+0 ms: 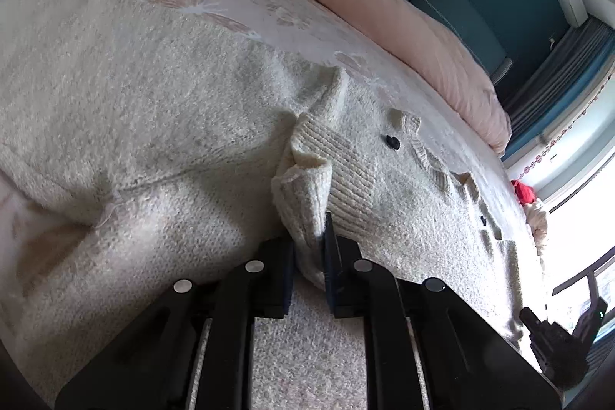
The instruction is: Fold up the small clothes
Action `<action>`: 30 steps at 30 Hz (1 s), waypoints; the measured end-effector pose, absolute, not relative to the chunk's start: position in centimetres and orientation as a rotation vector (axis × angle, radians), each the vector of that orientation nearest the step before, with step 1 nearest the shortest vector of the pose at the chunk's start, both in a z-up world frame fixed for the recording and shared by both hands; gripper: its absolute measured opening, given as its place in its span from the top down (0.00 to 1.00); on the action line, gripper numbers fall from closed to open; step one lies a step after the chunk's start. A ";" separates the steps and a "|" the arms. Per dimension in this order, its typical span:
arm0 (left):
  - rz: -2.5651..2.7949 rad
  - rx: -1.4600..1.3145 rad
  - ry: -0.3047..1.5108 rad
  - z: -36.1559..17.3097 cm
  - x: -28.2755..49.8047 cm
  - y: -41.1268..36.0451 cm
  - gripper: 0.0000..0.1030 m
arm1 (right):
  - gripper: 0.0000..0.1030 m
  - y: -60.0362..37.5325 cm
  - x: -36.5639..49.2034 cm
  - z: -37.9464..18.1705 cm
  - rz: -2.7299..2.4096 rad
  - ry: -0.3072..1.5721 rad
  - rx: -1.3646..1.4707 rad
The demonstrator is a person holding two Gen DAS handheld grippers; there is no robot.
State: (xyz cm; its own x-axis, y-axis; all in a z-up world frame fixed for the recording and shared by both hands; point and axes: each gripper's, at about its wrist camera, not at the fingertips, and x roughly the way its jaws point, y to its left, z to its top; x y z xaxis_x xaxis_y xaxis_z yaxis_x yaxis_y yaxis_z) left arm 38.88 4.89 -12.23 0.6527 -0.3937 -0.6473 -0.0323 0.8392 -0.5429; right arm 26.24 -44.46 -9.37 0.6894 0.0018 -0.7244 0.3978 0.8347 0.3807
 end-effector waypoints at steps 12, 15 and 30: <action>-0.007 -0.738 0.778 -9.2 30.7 17.5 0.40 | 0.76 -36.7 18.0 -9.1 -0.140 0.878 0.389; 0.179 -0.734 0.734 -8.3 29.6 25.3 0.33 | 0.62 -32.8 15.6 -9.8 -0.131 0.878 0.299; 0.494 -0.894 0.655 -6.9 36.3 39.6 0.91 | 0.42 -30.9 15.8 -10.9 -0.162 0.879 0.154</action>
State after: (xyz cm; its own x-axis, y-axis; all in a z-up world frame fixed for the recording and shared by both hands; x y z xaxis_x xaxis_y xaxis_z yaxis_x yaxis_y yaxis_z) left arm 36.32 39.61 -6.86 0.7027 0.1231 -0.7007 -0.6403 0.5389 -0.5474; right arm 15.85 -30.92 -10.89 0.6276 -0.0770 -0.7747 0.2037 0.9767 0.0679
